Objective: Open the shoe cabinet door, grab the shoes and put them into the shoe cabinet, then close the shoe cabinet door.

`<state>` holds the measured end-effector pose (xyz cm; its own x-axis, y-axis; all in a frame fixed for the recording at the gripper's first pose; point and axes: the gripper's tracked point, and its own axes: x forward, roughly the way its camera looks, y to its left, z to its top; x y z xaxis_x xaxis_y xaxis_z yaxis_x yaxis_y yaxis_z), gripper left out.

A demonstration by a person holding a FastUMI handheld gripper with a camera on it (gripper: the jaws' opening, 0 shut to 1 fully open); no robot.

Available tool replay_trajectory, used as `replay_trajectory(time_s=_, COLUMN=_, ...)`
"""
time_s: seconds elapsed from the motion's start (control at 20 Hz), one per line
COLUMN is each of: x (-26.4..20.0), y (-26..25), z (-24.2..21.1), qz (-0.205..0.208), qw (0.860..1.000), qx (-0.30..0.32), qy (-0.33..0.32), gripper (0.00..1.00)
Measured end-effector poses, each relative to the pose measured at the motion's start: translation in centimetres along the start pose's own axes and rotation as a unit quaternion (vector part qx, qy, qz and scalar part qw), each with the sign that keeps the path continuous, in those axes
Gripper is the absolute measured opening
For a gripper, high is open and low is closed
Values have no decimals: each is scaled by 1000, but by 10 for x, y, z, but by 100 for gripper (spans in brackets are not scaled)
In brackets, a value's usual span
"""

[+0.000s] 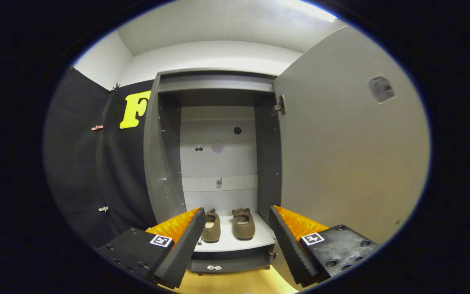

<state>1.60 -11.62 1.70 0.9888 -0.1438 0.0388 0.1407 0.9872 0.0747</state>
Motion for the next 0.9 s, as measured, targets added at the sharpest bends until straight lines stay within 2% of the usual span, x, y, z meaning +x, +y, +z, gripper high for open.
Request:
replay_trajectory(time_s=0.2, x=-71, y=-44, z=14, qz=-2, qw=1000, qx=9, qy=1, gripper=98)
replay_trajectory(time_s=0.45, x=-131, y=-113, z=20, qz=-16, qw=1000, qx=-11, qy=-10, gripper=98)
replay_trajectory(time_s=0.65, x=-157, y=-167, z=27, qz=-27, qw=999, qx=-27, qy=-19, gripper=98)
replay_trajectory(time_s=0.9, x=-163, y=-232, z=22, qz=-53, qw=998, qx=-35, qy=-14, gripper=98)
